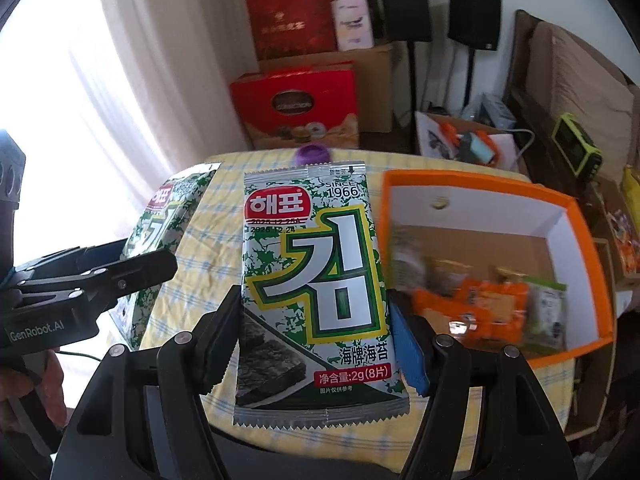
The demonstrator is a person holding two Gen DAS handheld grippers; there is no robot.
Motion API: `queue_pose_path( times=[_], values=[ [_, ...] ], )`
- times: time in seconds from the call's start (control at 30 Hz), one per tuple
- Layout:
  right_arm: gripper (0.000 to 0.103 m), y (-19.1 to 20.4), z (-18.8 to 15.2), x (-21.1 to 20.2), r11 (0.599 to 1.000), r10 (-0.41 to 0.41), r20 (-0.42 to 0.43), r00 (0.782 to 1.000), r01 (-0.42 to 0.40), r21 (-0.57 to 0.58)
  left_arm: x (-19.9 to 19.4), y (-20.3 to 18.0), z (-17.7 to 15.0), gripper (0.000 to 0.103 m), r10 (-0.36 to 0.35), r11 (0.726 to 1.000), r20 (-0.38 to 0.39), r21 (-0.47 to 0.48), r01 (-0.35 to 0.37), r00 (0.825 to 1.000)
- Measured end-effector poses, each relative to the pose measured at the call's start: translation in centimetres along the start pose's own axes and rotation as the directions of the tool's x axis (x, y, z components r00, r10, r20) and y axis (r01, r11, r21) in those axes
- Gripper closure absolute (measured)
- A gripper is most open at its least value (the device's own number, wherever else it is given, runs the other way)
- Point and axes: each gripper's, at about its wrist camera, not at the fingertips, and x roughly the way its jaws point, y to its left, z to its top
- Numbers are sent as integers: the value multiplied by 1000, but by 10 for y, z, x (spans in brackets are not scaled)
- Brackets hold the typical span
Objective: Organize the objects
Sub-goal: 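Carry both seaweed packets over the orange box and open both grippers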
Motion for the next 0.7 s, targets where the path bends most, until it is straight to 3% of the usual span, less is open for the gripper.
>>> queue_pose_path(
  times=[0.7],
  values=[
    [33,-112,1,-22,982,-105,26,994,99,162,59,-105,24,39,-69,993,-59,87,74,996]
  ],
)
